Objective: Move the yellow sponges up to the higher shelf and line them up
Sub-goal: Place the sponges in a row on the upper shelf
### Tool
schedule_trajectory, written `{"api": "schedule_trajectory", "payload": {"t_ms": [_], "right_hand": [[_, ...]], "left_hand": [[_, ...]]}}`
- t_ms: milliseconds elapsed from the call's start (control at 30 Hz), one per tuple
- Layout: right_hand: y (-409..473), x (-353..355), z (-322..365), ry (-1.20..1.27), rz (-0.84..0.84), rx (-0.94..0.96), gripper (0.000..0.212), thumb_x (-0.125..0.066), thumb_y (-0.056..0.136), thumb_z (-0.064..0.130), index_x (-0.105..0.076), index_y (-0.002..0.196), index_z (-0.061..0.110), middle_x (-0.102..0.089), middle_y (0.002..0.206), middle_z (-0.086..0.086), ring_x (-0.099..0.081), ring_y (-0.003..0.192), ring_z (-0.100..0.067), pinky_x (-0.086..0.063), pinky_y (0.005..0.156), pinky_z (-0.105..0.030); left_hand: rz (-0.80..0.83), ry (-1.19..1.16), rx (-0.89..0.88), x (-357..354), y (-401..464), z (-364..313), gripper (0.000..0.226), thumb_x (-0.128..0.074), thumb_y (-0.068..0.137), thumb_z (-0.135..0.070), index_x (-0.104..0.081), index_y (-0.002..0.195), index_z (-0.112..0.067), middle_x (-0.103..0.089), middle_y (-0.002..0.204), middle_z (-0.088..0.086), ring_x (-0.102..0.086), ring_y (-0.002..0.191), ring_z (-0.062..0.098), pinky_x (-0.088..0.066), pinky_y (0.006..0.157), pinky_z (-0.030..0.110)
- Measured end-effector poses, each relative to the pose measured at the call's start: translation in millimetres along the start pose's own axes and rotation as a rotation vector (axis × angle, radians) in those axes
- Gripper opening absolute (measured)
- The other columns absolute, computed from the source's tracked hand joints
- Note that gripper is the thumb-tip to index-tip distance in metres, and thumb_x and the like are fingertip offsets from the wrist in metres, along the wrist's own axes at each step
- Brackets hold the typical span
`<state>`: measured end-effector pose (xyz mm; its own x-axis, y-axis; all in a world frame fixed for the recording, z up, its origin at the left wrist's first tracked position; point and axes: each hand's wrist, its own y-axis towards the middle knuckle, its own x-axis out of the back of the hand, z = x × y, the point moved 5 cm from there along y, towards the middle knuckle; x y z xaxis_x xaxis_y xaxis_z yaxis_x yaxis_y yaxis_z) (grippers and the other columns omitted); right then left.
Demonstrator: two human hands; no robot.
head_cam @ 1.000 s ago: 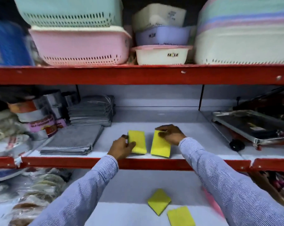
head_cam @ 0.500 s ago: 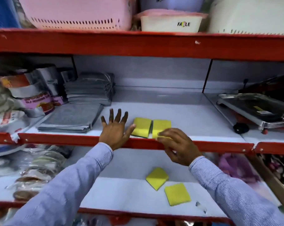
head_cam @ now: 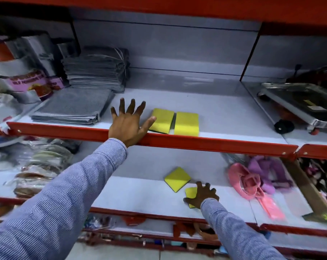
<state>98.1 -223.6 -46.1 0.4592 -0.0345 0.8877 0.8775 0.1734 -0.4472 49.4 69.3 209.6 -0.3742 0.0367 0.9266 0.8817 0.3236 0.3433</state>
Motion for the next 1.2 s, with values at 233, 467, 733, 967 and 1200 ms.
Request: {"api": "schedule_trajectory", "payload": {"t_ms": [233,467,733,967,1200], "right_hand": [[-15.9,23.1,5.5,0.101,-0.100,0.165,0.087,-0.071,0.060,0.055,-0.036,0.135,0.030,-0.035,0.141,-0.005,-0.044,0.126,-0.034,-0.045,0.101,-0.045],[-127.9,126.5,15.7,0.326,-0.406,1.046,0.068,-0.079,0.066,0.048,-0.054,0.126,0.027,-0.045,0.139,0.003,-0.047,0.131,-0.013,-0.045,0.104,-0.033],[-124.8,273.3,7.5,0.462,-0.917,0.913,0.062,-0.068,0.056,0.035,-0.058,0.114,0.018,-0.050,0.132,-0.008,-0.049,0.125,-0.029,-0.044,0.099,-0.053],[-50.8,290.1,27.4,0.261,-0.389,0.674,0.063,-0.060,0.052,0.042,-0.056,0.114,0.034,-0.048,0.133,-0.002,-0.046,0.127,-0.027,-0.040,0.109,-0.047],[-74.7,278.2,41.0,0.147,-0.607,0.873,0.071,-0.053,0.074,0.048,-0.036,0.142,0.037,-0.022,0.162,0.009,-0.009,0.153,-0.016,-0.009,0.122,-0.059]], "left_hand": [[-0.001,-0.015,0.020,-0.1,-1.6,0.5,0.078,-0.016,0.085,-0.077,-0.026,0.150,-0.034,-0.027,0.161,0.011,-0.009,0.151,0.040,-0.012,0.117,0.069],[0.002,-0.013,0.029,1.4,-1.7,-0.1,0.078,-0.018,0.085,-0.077,-0.033,0.147,-0.033,-0.033,0.159,0.012,-0.015,0.150,0.042,-0.017,0.115,0.070],[0.012,-0.020,0.031,3.0,-2.9,-0.5,0.081,-0.016,0.082,-0.080,-0.036,0.146,-0.033,-0.033,0.159,0.010,-0.016,0.149,0.041,-0.018,0.115,0.069],[0.027,-0.026,0.043,5.1,-4.8,-0.3,0.083,-0.014,0.081,-0.081,-0.035,0.146,-0.034,-0.033,0.159,0.010,-0.016,0.150,0.040,-0.017,0.115,0.068],[0.012,-0.025,0.051,3.9,-5.3,0.2,0.081,-0.018,0.082,-0.080,-0.038,0.144,-0.033,-0.037,0.156,0.010,-0.019,0.148,0.042,-0.020,0.114,0.068]]}}
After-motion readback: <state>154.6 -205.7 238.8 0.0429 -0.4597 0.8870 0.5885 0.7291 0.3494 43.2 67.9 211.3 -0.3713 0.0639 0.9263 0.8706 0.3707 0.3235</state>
